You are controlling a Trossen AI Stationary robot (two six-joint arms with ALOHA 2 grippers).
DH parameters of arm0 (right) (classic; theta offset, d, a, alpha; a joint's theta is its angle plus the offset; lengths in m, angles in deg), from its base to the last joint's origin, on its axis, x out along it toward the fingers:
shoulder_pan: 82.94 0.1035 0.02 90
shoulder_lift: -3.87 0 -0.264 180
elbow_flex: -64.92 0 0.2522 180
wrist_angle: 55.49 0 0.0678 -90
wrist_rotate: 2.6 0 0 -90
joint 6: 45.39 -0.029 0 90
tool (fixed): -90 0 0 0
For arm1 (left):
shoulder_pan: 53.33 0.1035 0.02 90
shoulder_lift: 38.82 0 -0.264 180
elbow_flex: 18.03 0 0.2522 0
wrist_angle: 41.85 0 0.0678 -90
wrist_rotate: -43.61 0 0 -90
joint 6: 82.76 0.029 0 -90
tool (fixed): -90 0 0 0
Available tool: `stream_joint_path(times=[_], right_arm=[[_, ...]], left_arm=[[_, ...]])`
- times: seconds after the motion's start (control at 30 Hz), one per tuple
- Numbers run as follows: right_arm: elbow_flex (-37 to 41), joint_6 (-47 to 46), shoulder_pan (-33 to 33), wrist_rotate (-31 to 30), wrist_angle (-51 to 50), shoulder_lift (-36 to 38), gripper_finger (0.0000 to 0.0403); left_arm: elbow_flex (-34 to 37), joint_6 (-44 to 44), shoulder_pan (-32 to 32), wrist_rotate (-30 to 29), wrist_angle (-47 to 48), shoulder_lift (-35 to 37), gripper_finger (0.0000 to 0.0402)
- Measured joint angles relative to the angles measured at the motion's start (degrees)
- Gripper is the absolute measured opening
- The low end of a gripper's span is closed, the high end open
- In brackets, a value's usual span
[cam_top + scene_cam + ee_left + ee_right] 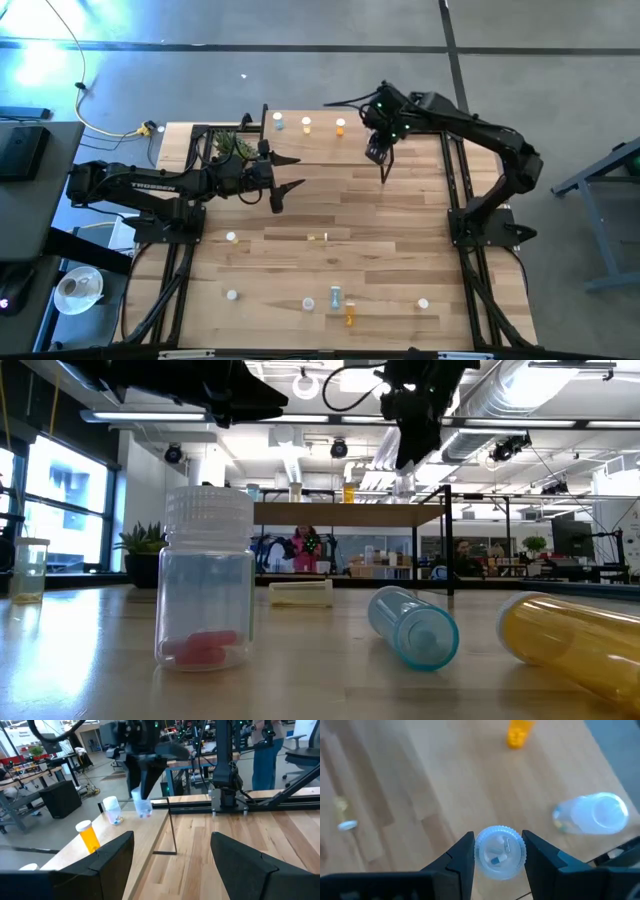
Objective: Pick and place medicine bottles onto shelf by color
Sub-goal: Put the top transparent pill bottle on the shelf aligned with the transparent pill bottle, then put the left yellow pill bottle on the shelf aligned with the yellow pill bottle
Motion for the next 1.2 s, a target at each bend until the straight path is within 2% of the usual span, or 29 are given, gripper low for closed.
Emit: stream_joint_path(times=[0.13, 0.63, 1.0, 1.2], right_arm=[[1.53, -0.88, -1.37, -2.11, 1.58, -0.33, 0.0119], [1.87, -3.02, -3.27, -1.54, 3.56, -1.42, 0.0122], [1.85, -3.92, -3.12, -3.59, 3.55, -1.42, 0.0194], [1.82, -3.89, -3.12, -3.62, 3.51, -1.42, 0.0207]], left_arm=[[0.0, 0.0, -0.02, 0.0, -0.02, 0.0, 0.0253], [0.0, 0.2, 0.0, -0.03, 0.33, 0.0, 0.0253], [0.0, 0.2, -0.02, -0.09, 0.33, 0.0, 0.0253], [0.0, 0.19, 0.0, -0.22, 0.33, 0.0, 0.0253]])
